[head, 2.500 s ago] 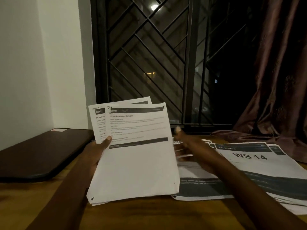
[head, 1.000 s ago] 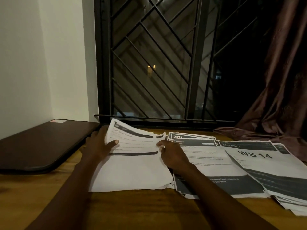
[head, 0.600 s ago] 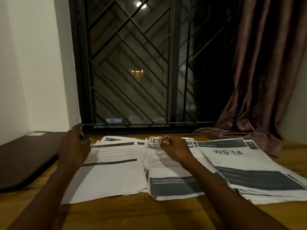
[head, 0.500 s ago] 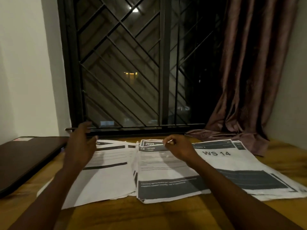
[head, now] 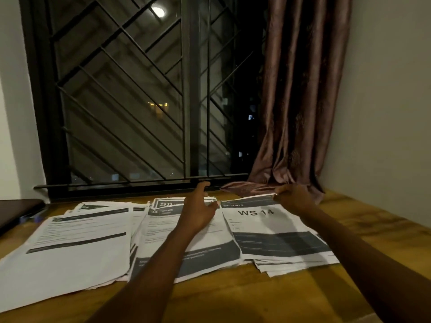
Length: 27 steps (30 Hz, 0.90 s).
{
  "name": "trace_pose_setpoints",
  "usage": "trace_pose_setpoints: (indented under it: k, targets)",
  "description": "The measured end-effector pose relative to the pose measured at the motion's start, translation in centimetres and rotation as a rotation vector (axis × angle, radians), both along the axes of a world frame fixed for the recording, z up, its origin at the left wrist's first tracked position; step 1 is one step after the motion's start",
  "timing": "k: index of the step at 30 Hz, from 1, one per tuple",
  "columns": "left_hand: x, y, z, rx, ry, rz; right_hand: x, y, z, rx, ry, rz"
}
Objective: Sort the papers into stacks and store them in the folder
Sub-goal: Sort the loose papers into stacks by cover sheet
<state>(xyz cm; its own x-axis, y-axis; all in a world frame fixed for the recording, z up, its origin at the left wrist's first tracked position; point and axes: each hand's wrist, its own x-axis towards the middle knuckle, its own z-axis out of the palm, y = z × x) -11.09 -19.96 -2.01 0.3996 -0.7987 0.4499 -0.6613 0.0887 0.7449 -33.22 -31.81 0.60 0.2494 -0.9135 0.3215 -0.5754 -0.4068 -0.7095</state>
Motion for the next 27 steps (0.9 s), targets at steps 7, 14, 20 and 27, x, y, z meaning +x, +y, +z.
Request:
trace_pose_setpoints:
  k: [7,14,20,27]
  targets:
    - [-2.1,-1.8,-3.0,0.139,-0.227,-0.109,-3.5,-1.7,-1.5,0.038,0.088,-0.095]
    - [-2.5,-2.4,-5.7,0.472,-0.493,-0.053,-4.5,-3.3,-2.9,0.193,0.266,-0.118]
    - [-2.8,-2.5,-5.6,0.454,-0.436,-0.069,-3.7,-4.4,-2.6,0.235,0.185,-0.093]
    - [-3.9,-2.2,-5.3,0.483,-0.481,-0.098,-4.0,-5.5,-2.8,0.427,0.048,-0.111]
